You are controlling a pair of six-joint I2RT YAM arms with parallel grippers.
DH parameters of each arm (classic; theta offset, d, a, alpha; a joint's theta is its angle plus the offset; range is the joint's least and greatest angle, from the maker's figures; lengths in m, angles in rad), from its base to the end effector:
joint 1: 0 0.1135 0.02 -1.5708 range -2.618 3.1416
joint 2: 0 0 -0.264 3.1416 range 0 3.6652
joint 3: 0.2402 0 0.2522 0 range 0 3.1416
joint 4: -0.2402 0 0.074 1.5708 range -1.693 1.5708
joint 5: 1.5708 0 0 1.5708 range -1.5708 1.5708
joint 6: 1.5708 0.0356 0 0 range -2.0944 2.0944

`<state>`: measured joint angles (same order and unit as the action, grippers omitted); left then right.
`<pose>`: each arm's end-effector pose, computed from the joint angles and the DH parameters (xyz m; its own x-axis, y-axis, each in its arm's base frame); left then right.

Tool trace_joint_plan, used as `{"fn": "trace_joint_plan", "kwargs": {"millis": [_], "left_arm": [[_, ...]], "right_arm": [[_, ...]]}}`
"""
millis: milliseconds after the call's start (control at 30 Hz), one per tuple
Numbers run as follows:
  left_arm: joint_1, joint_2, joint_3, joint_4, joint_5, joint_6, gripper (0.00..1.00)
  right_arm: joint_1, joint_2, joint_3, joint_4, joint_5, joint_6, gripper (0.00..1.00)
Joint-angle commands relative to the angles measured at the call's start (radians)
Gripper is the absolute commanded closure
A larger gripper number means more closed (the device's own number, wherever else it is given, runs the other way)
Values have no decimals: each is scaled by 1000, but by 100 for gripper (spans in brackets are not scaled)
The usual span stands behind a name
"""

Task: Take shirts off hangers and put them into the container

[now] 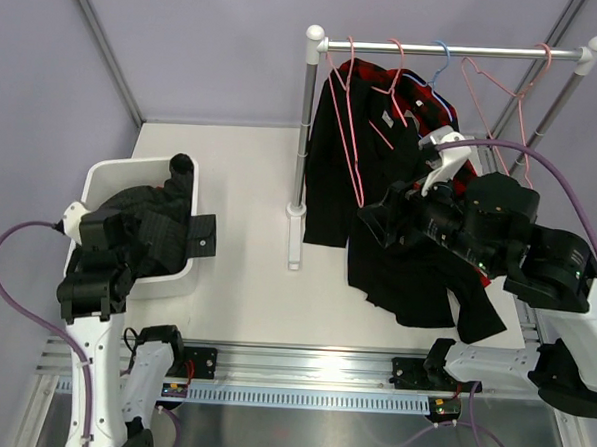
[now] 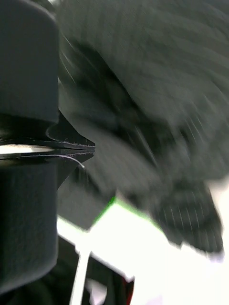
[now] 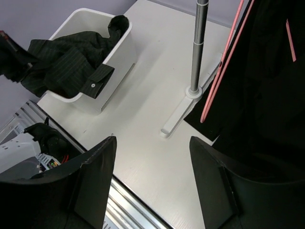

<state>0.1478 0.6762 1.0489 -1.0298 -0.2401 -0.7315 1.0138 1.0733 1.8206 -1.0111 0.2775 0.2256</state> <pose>0.1040 0.0240 0.3575 -0.2297 -0.6902 -0.6862 -0.6486 0.6342 -0.4208 0.0809 0.1115 0.5278 -0.2857 -0.0518 -0.9569 -0.6286 0.7639 0.1463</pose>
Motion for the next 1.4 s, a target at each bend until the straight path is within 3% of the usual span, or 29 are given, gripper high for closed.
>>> {"fn": "trace_joint_plan", "kwargs": {"millis": [0, 100, 233, 300, 500, 733, 800, 933, 1100, 1167, 1200, 1367], "left_arm": [[-1, -67, -32, -104, -201, -75, 100], [-2, -96, -6, -159, -289, -80, 100], [-1, -29, -68, -133, -237, -74, 100], [9, 60, -122, -64, -171, -59, 100], [130, 333, -37, 68, 49, -16, 100], [153, 754, 60, 163, 107, 90, 100], [162, 793, 68, 177, 113, 101, 100], [165, 783, 98, 209, 142, 103, 100], [164, 699, 210, 200, 214, 150, 99], [159, 604, 218, 215, 234, 173, 93], [156, 571, 221, 217, 234, 175, 78], [144, 384, 263, 203, 211, 204, 56]], "right_arm": [[2, 19, 36, 39, 66, -32, 29], [-3, 20, 22, 39, 54, -34, 29], [-7, -27, -9, 55, 32, -26, 29], [-6, -30, 3, 42, 23, -23, 29], [-7, -15, 75, -37, 19, -48, 29], [-33, 62, 167, -67, 34, -60, 29], [-79, 89, 189, -49, -15, -63, 29], [-219, 198, 229, -40, -95, -68, 29], [-322, 264, 295, -43, -48, -107, 32], [-349, 290, 331, -55, -26, -126, 33], [-386, 297, 339, -50, -41, -135, 33], [-487, 343, 339, -24, -40, -184, 41]]}}
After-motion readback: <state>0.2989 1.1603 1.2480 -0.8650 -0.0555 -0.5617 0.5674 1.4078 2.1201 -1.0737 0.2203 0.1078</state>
